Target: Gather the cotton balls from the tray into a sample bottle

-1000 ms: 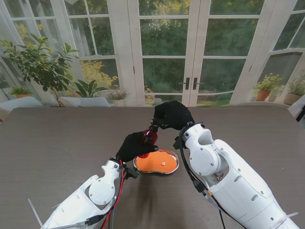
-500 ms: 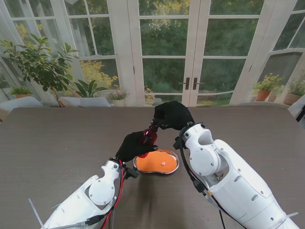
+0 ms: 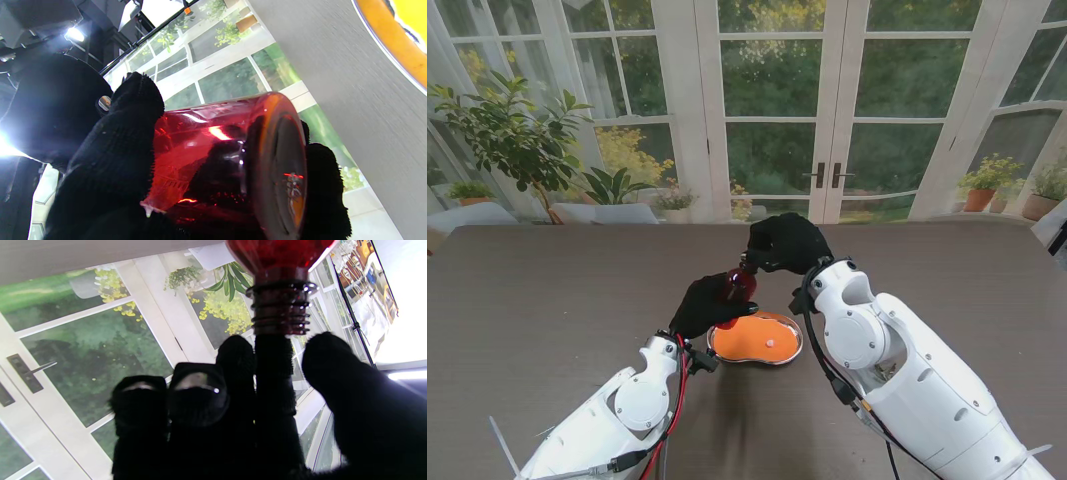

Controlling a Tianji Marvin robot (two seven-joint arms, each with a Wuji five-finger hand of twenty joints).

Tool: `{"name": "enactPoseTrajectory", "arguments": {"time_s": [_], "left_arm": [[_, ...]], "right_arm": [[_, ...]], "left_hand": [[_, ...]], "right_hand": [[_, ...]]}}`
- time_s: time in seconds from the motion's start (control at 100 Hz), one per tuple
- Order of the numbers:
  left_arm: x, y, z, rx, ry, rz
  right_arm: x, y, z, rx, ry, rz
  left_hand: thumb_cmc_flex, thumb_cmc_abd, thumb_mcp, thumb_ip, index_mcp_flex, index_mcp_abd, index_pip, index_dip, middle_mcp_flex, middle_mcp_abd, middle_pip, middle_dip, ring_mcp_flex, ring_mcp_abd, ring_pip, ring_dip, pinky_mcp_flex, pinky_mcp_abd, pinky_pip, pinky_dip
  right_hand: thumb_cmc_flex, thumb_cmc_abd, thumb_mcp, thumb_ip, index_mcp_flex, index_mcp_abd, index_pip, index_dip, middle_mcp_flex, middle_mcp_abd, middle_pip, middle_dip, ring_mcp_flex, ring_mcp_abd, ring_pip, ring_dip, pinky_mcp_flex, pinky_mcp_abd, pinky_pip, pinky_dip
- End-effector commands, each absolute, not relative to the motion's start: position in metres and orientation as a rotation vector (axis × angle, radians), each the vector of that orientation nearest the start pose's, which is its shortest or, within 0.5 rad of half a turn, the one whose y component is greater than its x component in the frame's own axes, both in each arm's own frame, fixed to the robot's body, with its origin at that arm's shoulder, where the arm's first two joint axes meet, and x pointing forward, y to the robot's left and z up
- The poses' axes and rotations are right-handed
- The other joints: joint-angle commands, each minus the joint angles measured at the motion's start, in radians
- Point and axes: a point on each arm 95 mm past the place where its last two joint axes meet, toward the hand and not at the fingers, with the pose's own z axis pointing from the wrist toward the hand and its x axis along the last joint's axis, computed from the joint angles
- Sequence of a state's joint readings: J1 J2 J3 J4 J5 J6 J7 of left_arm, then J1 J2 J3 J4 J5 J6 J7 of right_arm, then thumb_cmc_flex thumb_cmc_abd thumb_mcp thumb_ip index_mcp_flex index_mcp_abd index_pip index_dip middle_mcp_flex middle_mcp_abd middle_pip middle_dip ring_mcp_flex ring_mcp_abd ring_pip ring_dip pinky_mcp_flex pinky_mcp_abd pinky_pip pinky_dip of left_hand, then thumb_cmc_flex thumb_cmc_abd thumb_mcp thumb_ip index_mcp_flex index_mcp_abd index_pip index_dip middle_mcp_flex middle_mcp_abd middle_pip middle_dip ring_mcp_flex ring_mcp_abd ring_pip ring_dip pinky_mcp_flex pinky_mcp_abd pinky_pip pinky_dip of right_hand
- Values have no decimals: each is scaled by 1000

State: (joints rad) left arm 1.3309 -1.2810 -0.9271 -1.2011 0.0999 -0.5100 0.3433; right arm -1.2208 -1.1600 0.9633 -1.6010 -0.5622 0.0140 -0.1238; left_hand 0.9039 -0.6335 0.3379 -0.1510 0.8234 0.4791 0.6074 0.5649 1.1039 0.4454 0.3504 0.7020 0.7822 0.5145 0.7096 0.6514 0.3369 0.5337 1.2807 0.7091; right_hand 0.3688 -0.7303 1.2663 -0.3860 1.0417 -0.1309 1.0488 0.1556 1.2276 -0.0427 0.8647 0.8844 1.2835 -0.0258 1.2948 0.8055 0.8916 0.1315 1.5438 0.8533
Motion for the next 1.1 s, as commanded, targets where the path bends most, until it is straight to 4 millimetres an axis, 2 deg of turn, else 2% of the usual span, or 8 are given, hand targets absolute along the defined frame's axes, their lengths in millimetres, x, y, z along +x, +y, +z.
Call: {"name": "enactPoseTrajectory", "arguments": {"time_s": [0.0,0.54,0.94,1.09], "left_arm": [[428,-97,-352,-1735,737,-2522],[430,-100,-353,-1742,739,-2512],[431,-102,-353,-1731,749,-2504],[432,-102,-353,-1716,767,-2496]], "right_arm": [[455,103,-216,1247,1268,2048],[453,103,-213,1242,1257,2069],[452,103,-213,1264,1236,2088],[452,103,-213,1264,1231,2095]], "left_hand": [[130,263,202,8,175,-234,103,11,78,-113,-2,-5,16,8,6,-9,-50,-65,-18,-6],[134,235,210,13,186,-230,75,-27,101,-111,-10,-23,27,6,8,-12,-45,-59,-15,-6],[186,185,243,27,169,-237,58,-96,117,-121,-17,-52,41,-14,2,-21,-33,-63,-13,-7],[198,148,305,23,168,-252,64,-115,126,-142,-11,14,57,-32,2,-28,-20,-66,-13,-9]], "right_hand": [[-28,25,-13,45,19,46,-46,29,-2,16,5,-12,34,-2,15,11,4,20,61,21],[-85,96,-35,73,51,54,-104,67,-3,19,7,-14,33,6,15,12,1,20,60,23],[-112,156,-35,109,71,64,-140,103,2,24,8,-14,33,11,21,14,0,23,61,25],[-112,155,-35,110,73,64,-144,111,4,24,8,-15,33,14,23,14,1,22,61,24]]}}
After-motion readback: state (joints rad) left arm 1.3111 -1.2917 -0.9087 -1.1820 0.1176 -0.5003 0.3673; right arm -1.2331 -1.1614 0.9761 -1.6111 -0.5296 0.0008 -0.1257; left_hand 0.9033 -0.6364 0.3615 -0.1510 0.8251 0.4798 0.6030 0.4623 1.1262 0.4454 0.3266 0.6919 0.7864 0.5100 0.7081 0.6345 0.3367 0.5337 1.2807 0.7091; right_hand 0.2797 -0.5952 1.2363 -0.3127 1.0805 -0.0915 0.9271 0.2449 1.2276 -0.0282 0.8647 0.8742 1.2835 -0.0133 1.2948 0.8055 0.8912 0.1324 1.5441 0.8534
